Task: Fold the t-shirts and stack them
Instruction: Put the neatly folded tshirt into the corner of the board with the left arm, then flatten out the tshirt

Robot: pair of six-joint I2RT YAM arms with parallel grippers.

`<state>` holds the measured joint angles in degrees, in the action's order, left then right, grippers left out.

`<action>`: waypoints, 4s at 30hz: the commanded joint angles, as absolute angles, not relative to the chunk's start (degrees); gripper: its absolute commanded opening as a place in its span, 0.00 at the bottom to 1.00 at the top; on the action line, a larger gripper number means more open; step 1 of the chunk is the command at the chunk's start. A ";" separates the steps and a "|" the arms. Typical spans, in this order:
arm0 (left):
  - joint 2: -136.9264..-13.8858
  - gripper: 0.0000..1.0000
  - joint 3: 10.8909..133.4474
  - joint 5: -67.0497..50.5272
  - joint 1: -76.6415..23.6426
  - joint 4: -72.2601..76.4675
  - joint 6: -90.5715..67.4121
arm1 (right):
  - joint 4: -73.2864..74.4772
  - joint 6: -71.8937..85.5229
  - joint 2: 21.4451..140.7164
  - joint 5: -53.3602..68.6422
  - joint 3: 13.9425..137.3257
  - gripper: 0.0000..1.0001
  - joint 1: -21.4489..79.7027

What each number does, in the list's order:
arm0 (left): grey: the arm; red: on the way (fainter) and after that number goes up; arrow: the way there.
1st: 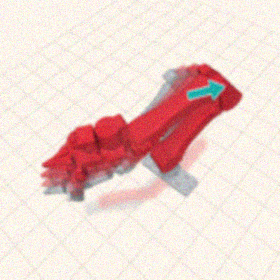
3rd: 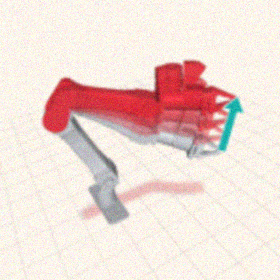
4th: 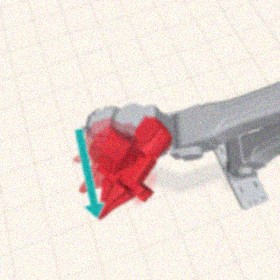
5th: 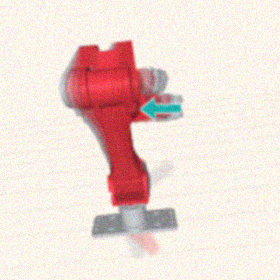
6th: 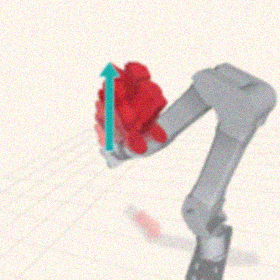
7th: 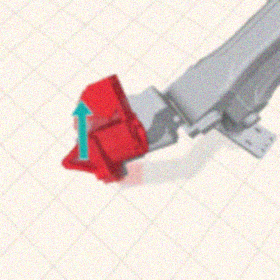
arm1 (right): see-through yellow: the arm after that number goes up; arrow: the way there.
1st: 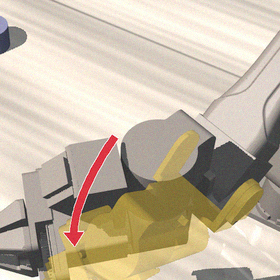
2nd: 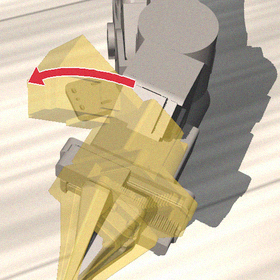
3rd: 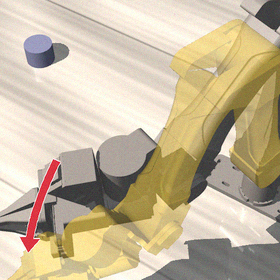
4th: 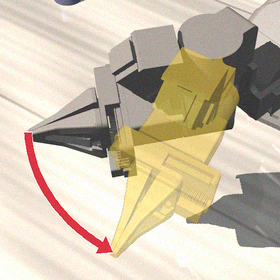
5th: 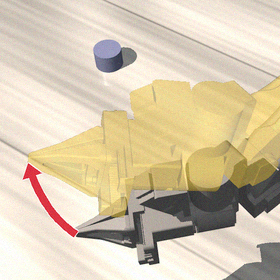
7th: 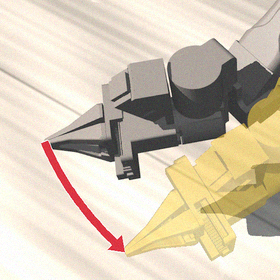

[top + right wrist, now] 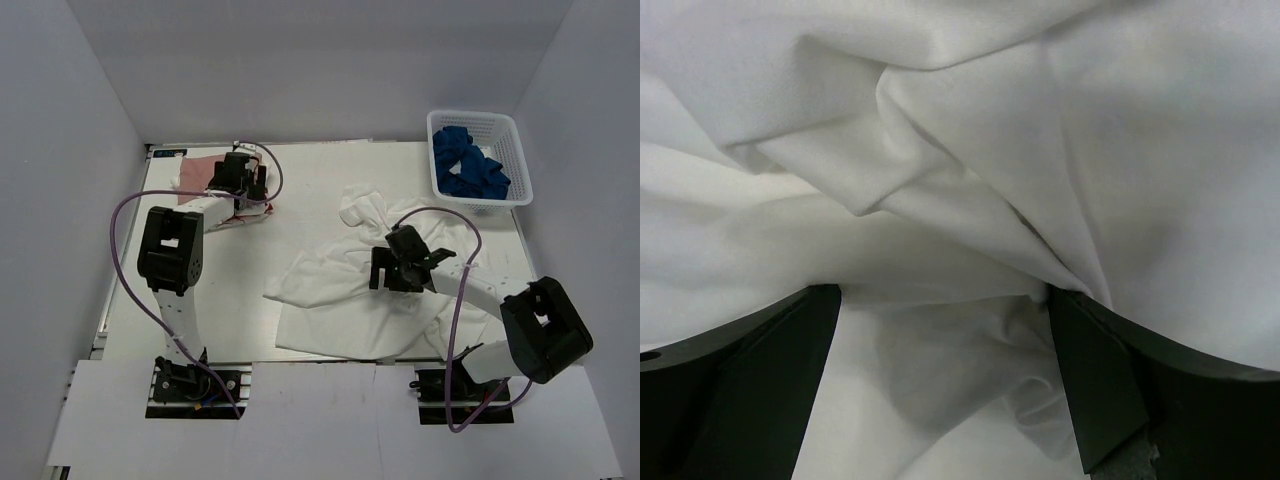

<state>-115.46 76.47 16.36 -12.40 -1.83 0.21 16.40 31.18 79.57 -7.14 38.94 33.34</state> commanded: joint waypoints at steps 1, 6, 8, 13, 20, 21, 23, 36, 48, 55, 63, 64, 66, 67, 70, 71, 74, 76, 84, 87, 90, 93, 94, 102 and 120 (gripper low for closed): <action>-122.42 0.99 75.23 15.91 -8.71 -7.04 10.35 | 13.18 31.55 82.88 -6.59 39.63 0.90 32.61; -123.83 0.99 81.20 12.93 -4.94 -7.38 18.71 | 15.37 32.34 83.76 -6.86 42.88 0.90 31.73; -125.23 0.99 84.44 12.13 -3.70 -9.05 22.39 | 15.38 32.69 83.76 -6.51 43.33 0.90 31.29; -128.05 0.99 89.55 7.48 -0.45 -10.63 26.10 | 16.08 32.78 85.51 -6.15 46.49 0.90 30.67; -132.89 0.99 96.93 6.42 2.37 -10.46 29.36 | 14.68 31.04 88.50 -2.91 49.92 0.90 30.32; -133.67 0.99 97.47 6.42 2.98 -9.94 29.88 | 14.33 30.50 88.68 -2.20 50.44 0.90 30.41; -134.55 0.99 99.65 6.94 2.99 -8.88 29.88 | 14.85 28.40 89.91 -1.67 52.28 0.90 30.50; -120.71 0.99 102.48 4.31 1.85 -15.28 22.08 | 12.40 19.95 83.51 3.51 55.20 0.90 31.03; -92.57 0.99 84.14 -30.47 -2.53 -18.91 -9.00 | 10.61 30.22 66.80 -9.81 42.98 0.90 30.67; -79.12 0.99 56.01 -41.12 -16.58 -1.50 -20.73 | 23.29 35.60 65.13 -17.75 38.16 0.90 29.71; -82.34 0.99 43.15 -36.13 -29.96 1.23 -24.87 | 20.05 36.13 68.02 -16.26 33.58 0.90 28.91; -84.09 0.99 43.15 -36.12 -30.58 1.23 -24.87 | 17.86 35.43 68.72 -14.95 33.49 0.90 28.83; -89.17 0.99 45.07 -32.29 -31.29 0.71 -23.47 | 16.44 31.92 70.48 -15.02 34.80 0.90 29.27; -91.04 0.99 46.31 -29.99 -31.29 -2.17 -22.94 | 15.74 31.56 71.79 -15.20 35.76 0.90 29.27; -97.63 0.99 52.98 -15.11 -31.29 -11.03 -23.64 | 14.16 30.95 76.53 -16.26 39.53 0.90 29.44; -98.95 0.99 54.30 -12.07 -30.77 -11.94 -23.64 | 13.89 30.50 78.55 -16.35 40.16 0.90 29.62; -104.38 0.99 60.88 -4.87 -29.01 -14.75 -24.26 | 12.31 27.69 84.18 -14.95 44.63 0.90 30.49; -107.56 0.99 64.67 -1.25 -28.21 -17.48 -24.26 | 11.34 26.11 87.78 -14.33 47.62 0.90 30.67; -122.77 0.99 86.73 5.52 -17.08 -29.59 -28.92 | 7.82 22.69 99.93 -14.16 67.36 0.90 30.41; -123.49 0.99 92.36 5.54 -13.46 -32.16 -28.92 | 7.65 21.01 102.04 -12.31 72.93 0.90 30.06; -117.09 0.99 91.06 6.85 -12.40 -30.68 -28.30 | 5.72 19.43 99.24 -10.99 72.35 0.90 30.24; -108.57 0.99 85.53 9.31 -12.39 -30.67 -29.70 | 3.96 20.13 93.01 -9.41 67.08 0.90 30.23; -106.20 0.99 81.78 11.40 -12.39 -31.37 -30.58 | 4.30 19.95 91.34 -8.97 63.06 0.90 30.32; -86.50 0.99 57.17 13.73 -12.39 -36.21 -43.13 | 12.92 28.65 78.49 -3.96 42.14 0.90 30.50; -65.23 0.99 39.29 16.25 -11.26 -30.95 -51.33 | 17.31 35.27 107.66 -5.76 70.56 0.90 19.34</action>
<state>-68.51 41.04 12.16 -12.25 -31.27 -48.58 14.94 36.62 104.88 -9.08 65.49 22.41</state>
